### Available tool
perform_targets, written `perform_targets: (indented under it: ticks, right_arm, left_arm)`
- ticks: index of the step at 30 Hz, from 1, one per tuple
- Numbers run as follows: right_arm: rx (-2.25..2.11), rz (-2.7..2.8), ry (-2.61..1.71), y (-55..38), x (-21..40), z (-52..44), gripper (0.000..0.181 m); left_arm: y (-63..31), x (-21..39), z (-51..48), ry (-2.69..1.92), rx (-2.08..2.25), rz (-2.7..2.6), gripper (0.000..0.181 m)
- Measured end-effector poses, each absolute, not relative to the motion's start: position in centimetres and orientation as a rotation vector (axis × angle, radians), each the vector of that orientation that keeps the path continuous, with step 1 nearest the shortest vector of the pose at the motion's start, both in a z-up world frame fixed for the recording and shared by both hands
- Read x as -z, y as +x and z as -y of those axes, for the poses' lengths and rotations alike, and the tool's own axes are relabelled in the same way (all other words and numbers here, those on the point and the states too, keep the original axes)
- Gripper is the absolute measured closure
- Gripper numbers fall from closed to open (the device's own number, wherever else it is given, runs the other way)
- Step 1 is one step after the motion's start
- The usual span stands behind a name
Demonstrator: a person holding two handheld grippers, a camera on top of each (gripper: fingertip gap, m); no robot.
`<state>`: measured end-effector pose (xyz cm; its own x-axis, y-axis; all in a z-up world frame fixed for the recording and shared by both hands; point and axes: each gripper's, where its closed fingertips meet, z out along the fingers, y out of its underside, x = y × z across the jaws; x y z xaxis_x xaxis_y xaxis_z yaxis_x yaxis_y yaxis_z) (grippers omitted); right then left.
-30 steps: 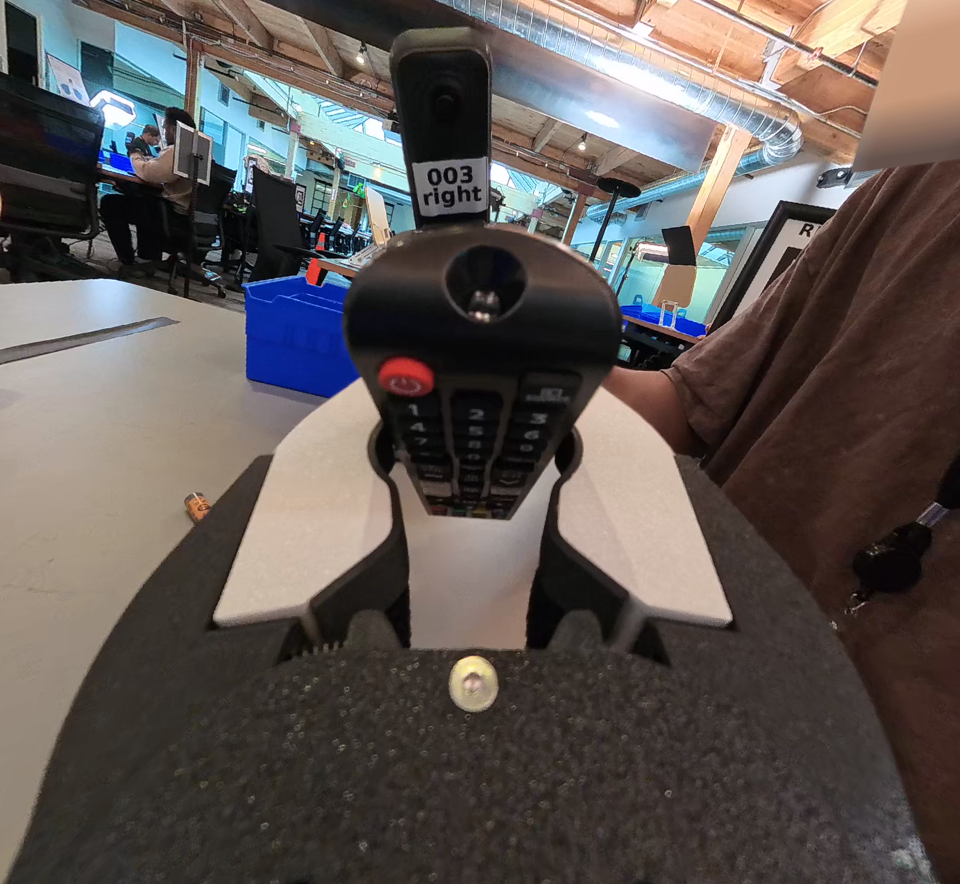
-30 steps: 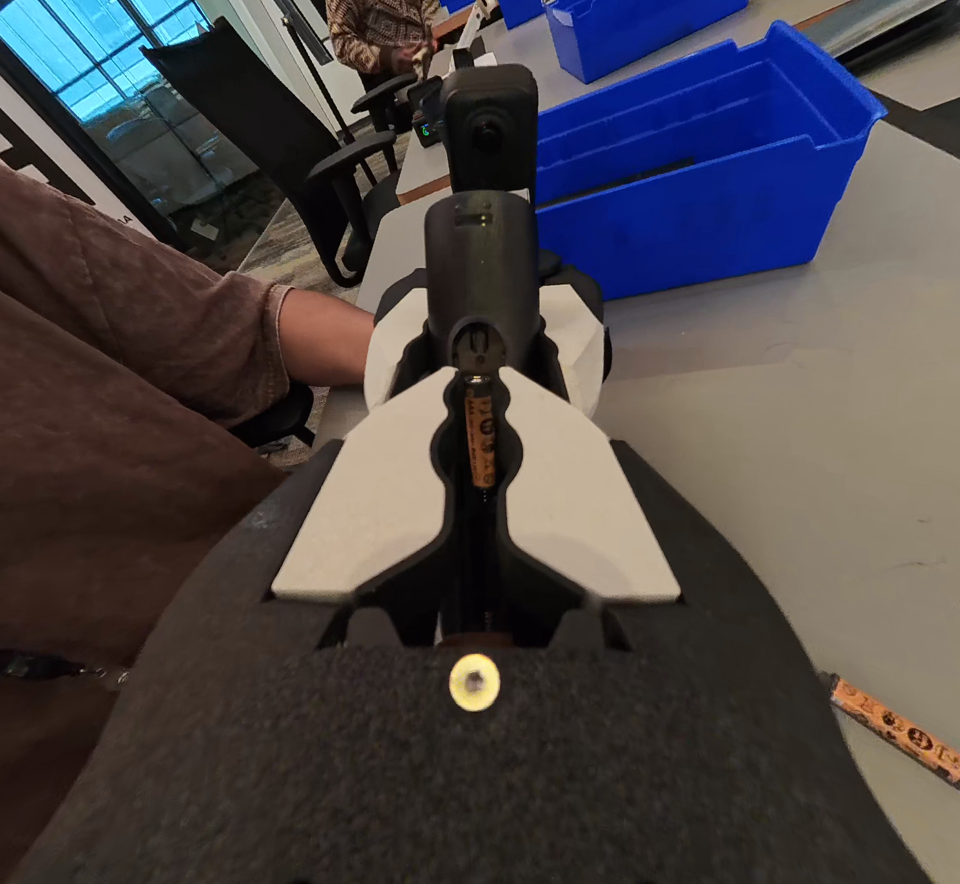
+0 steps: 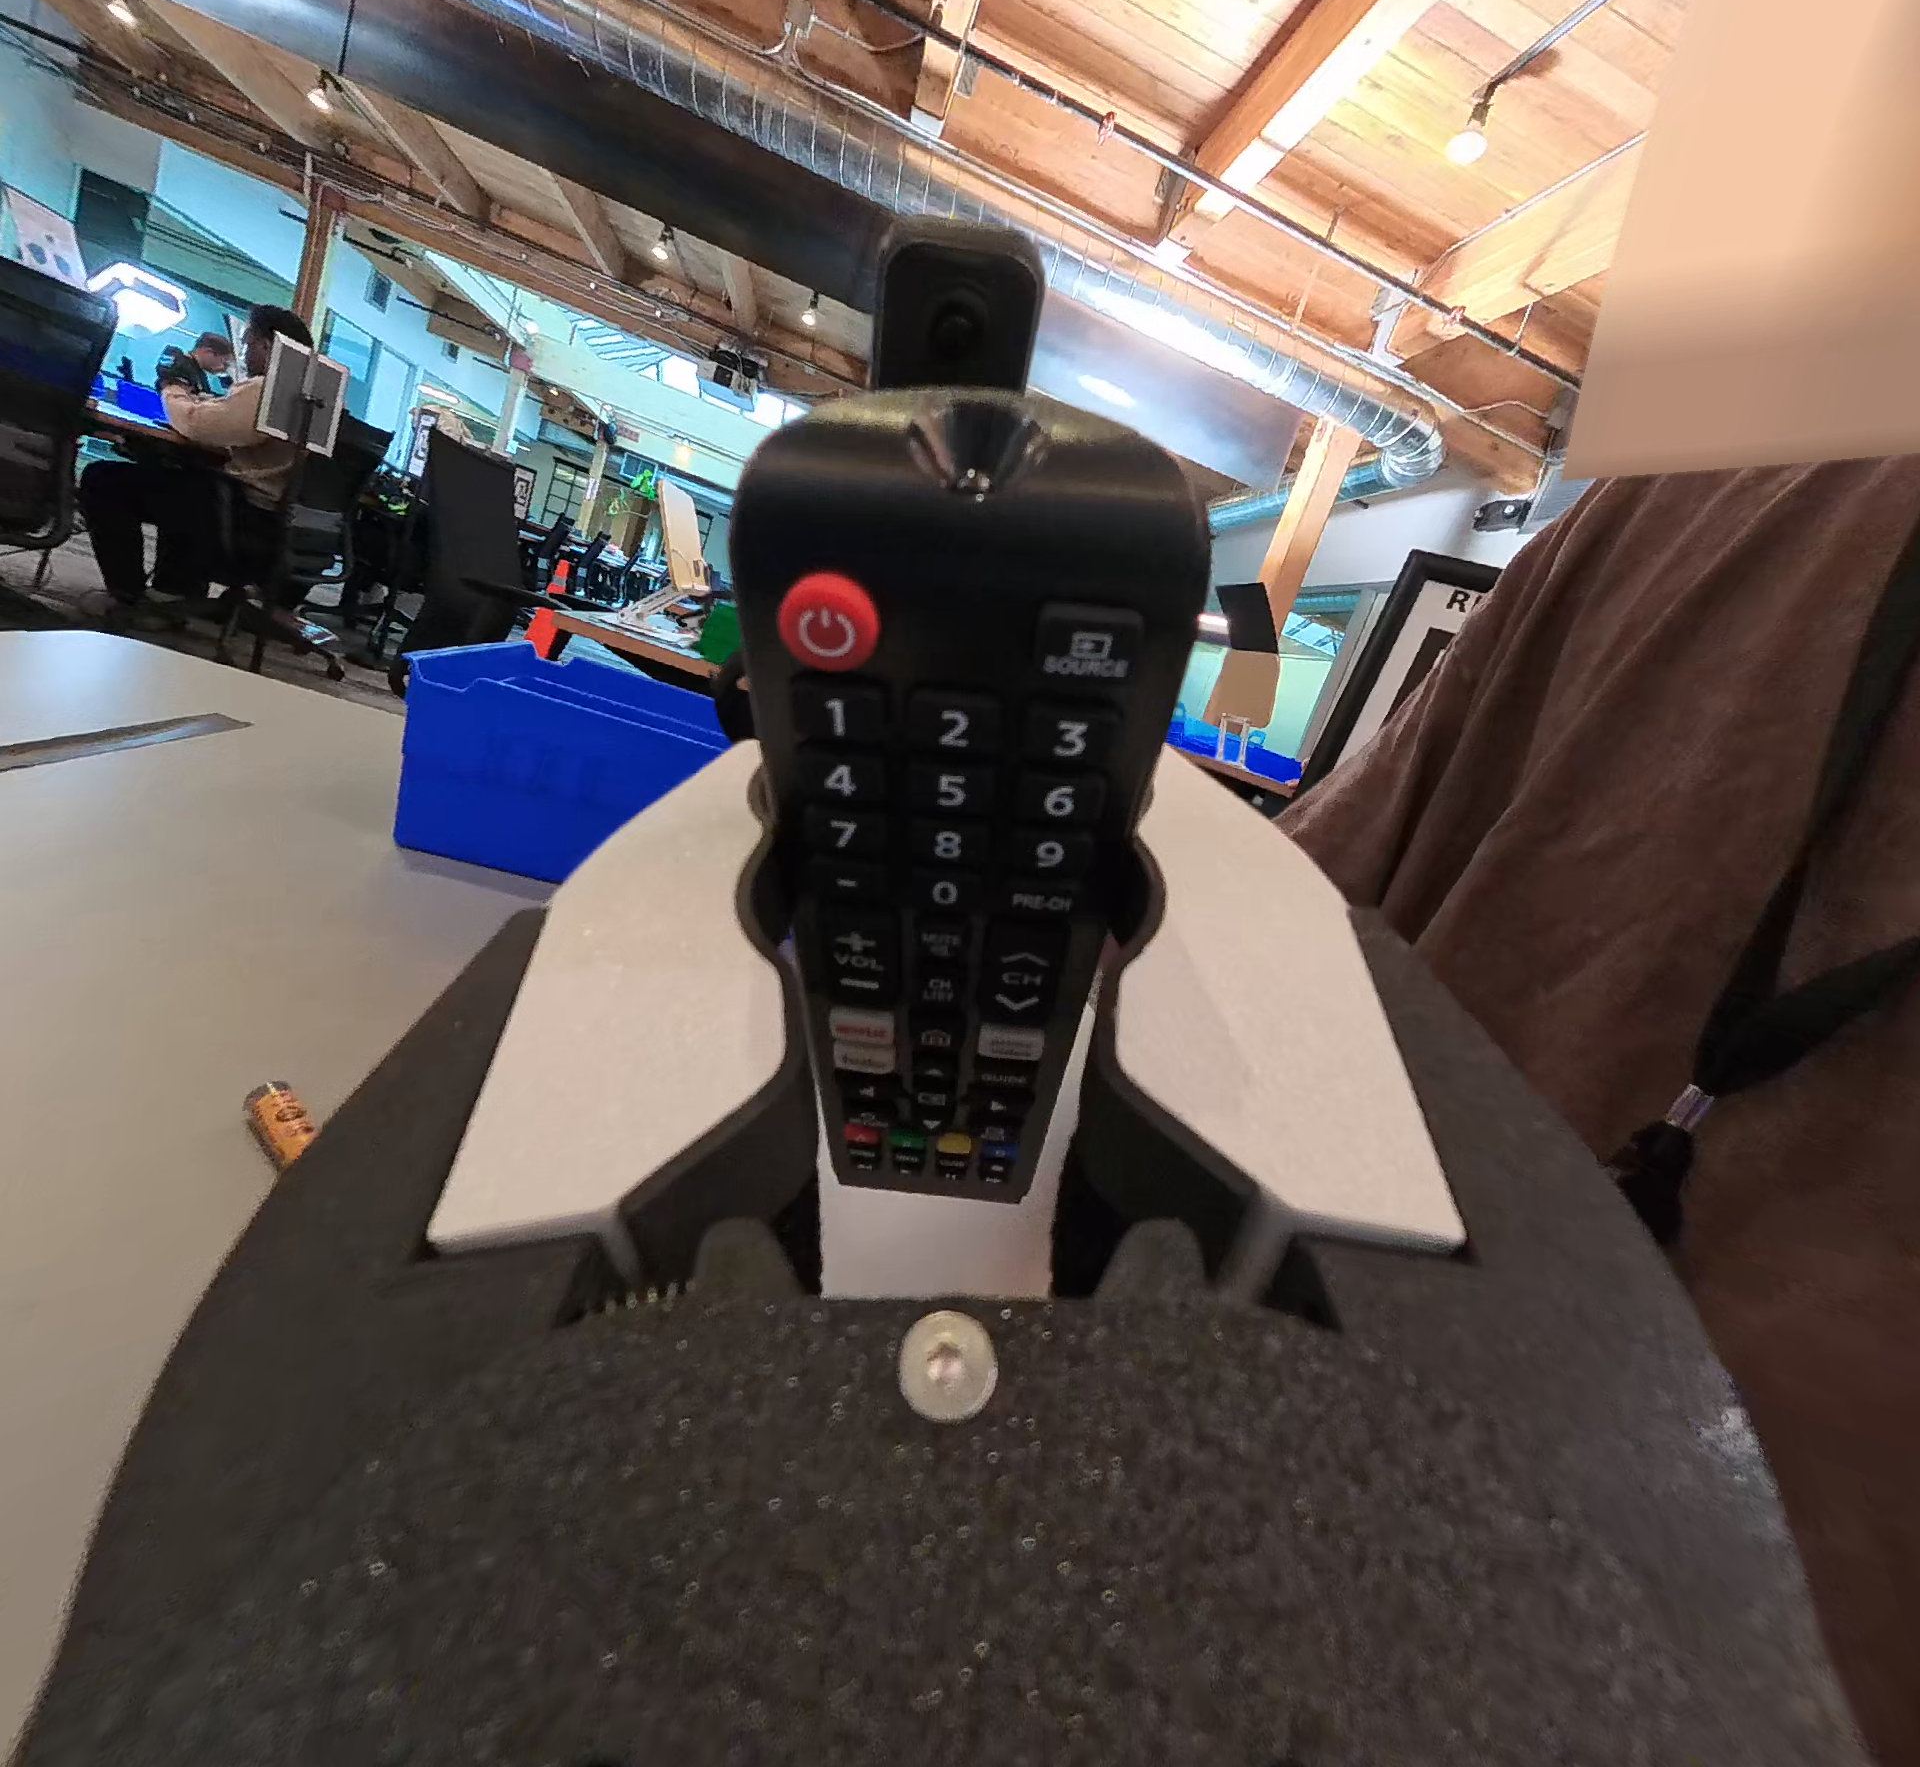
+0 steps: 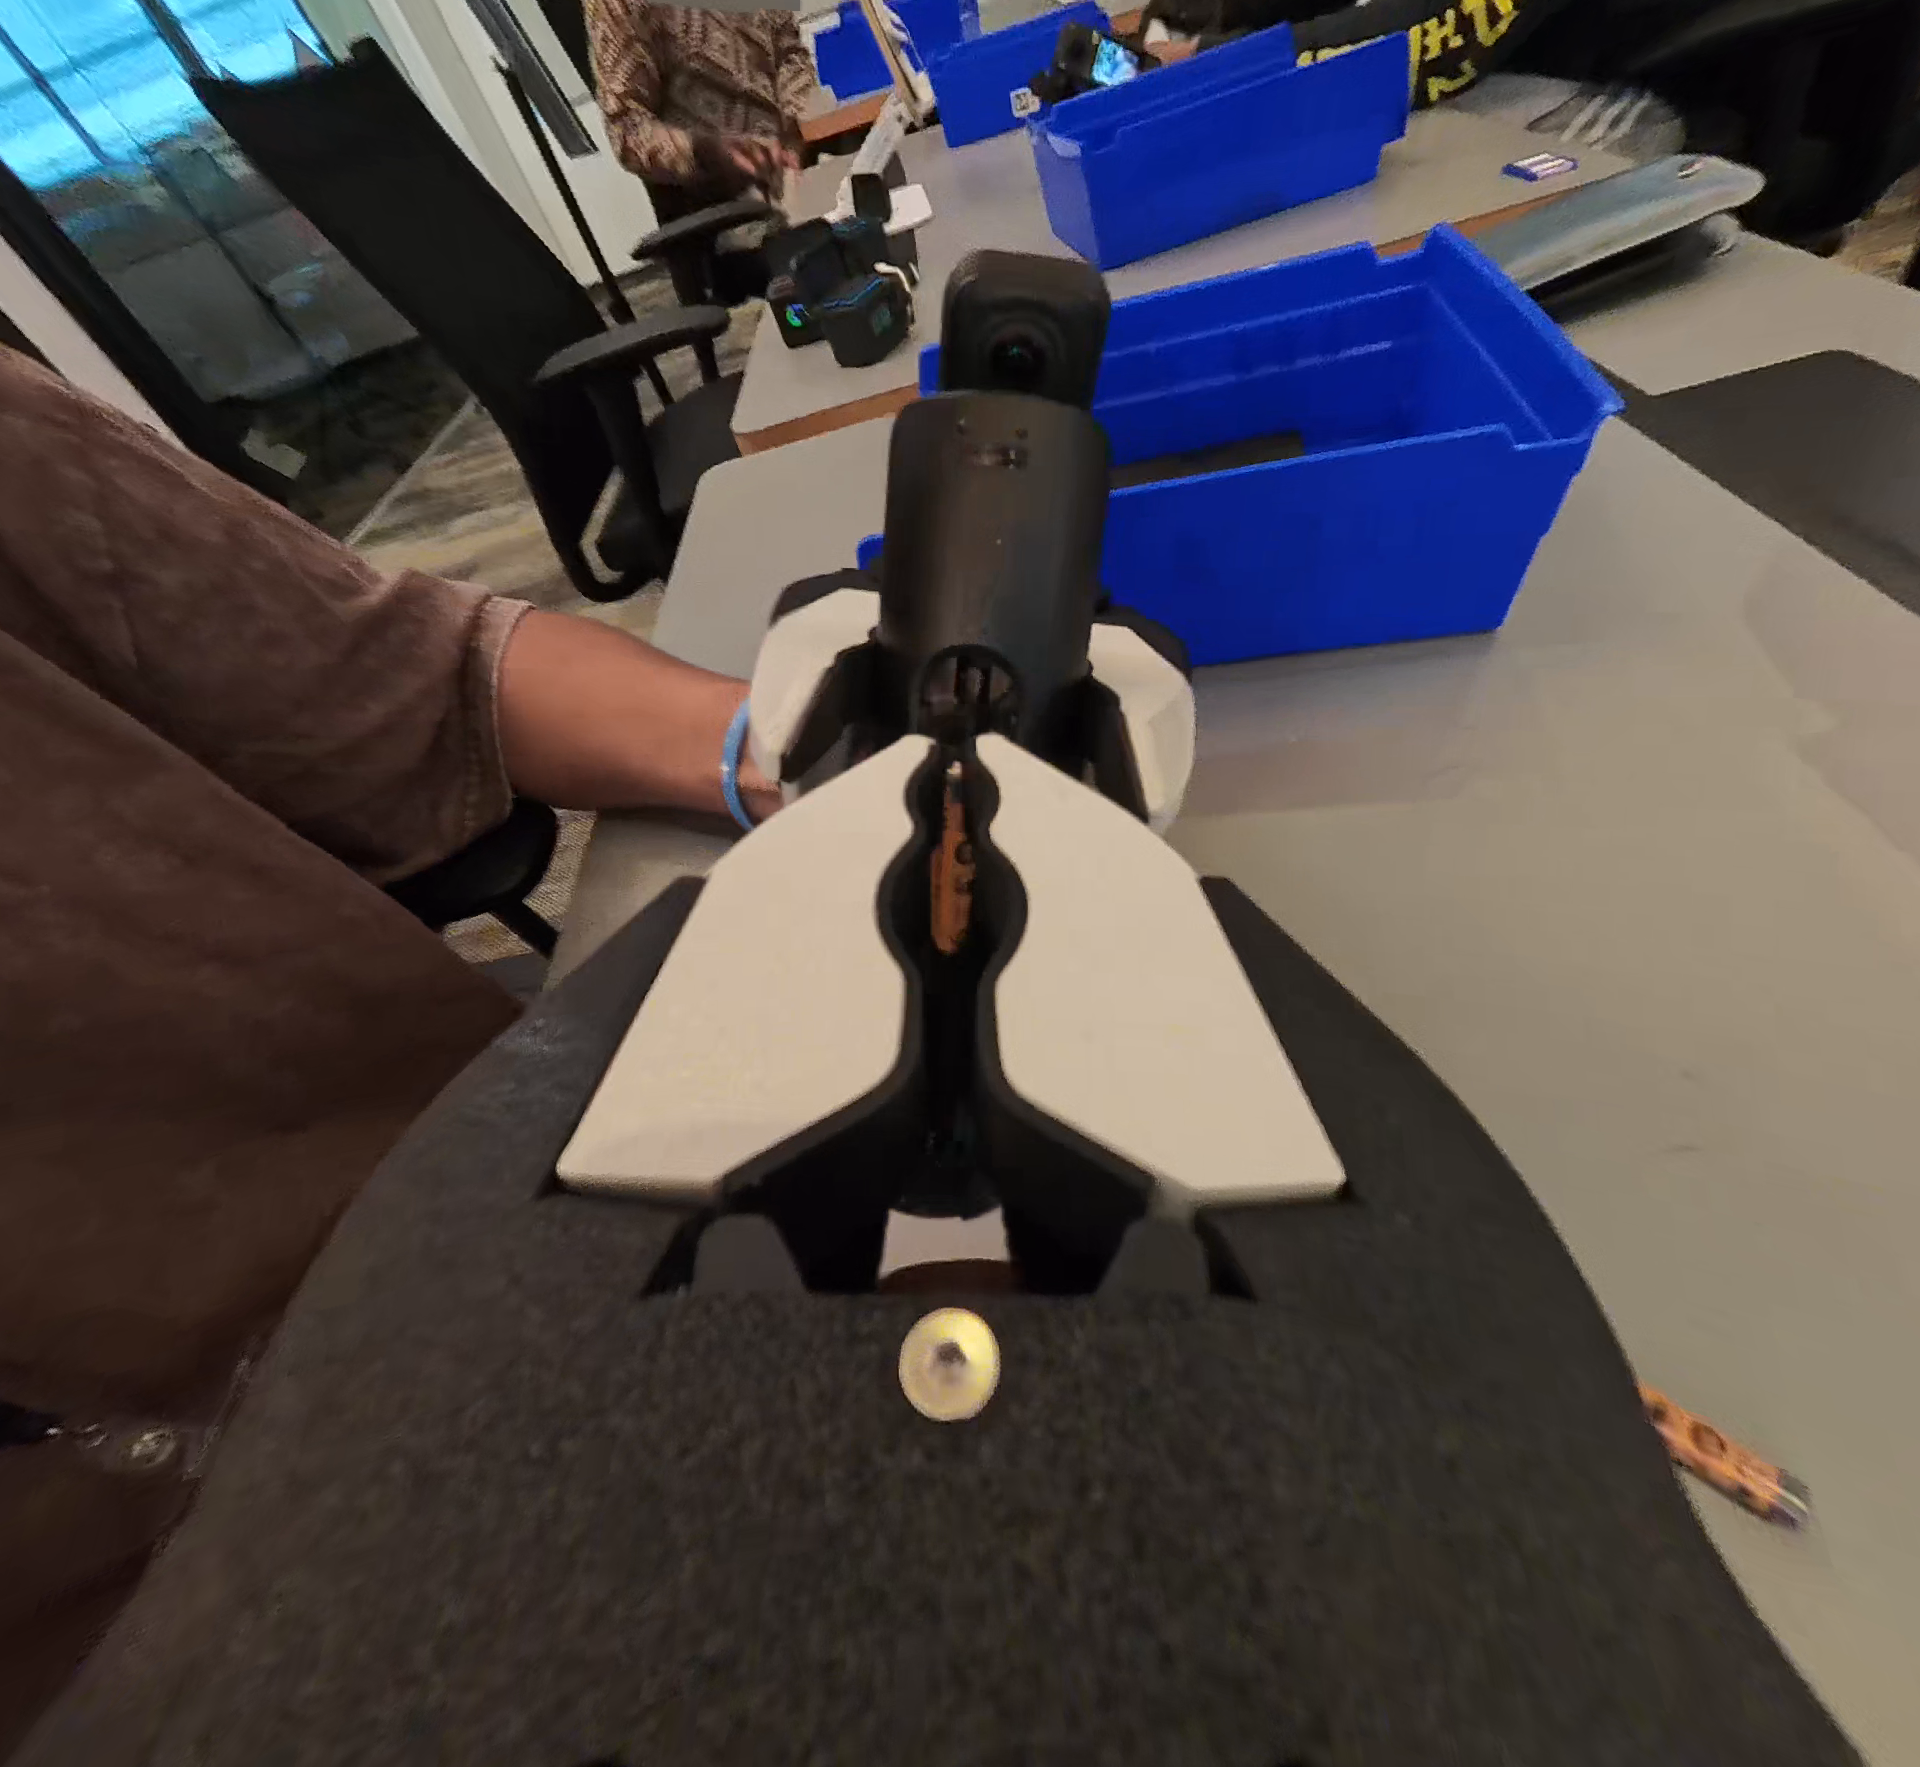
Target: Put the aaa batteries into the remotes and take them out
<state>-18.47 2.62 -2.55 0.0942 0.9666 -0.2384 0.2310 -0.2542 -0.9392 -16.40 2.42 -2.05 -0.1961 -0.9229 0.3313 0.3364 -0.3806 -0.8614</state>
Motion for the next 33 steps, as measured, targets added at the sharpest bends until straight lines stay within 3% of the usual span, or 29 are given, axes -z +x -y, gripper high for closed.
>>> perform_targets:
  ticks: [18,23,25,28,33]
  right_arm:
    - [-1.143,1.311,-1.707,-20.2,6.3,-1.7,0.181]
    - [-1.235,1.194,-1.637,-19.7,4.2,-1.4,0.181]
    - [-1.145,1.158,-1.641,-19.2,4.5,-1.9,0.166]
    - [-0.978,1.101,-1.722,-18.8,6.6,-2.3,0.13]
    - [-0.886,1.086,-1.869,-19.7,11.4,-1.2,0.115]
  left_arm:
    - [-16.6,1.8,-2.6,-1.084,1.737,-0.815,0.123]
    - [-17.0,1.5,-2.6,-1.072,1.759,-0.771,0.123]
    - [-17.0,1.6,-2.8,-1.078,1.773,-0.76,0.123]
    - [-16.8,1.6,-2.8,-1.082,1.772,-0.76,0.123]
    - [-16.2,1.9,-2.6,-1.106,1.756,-0.787,0.123]
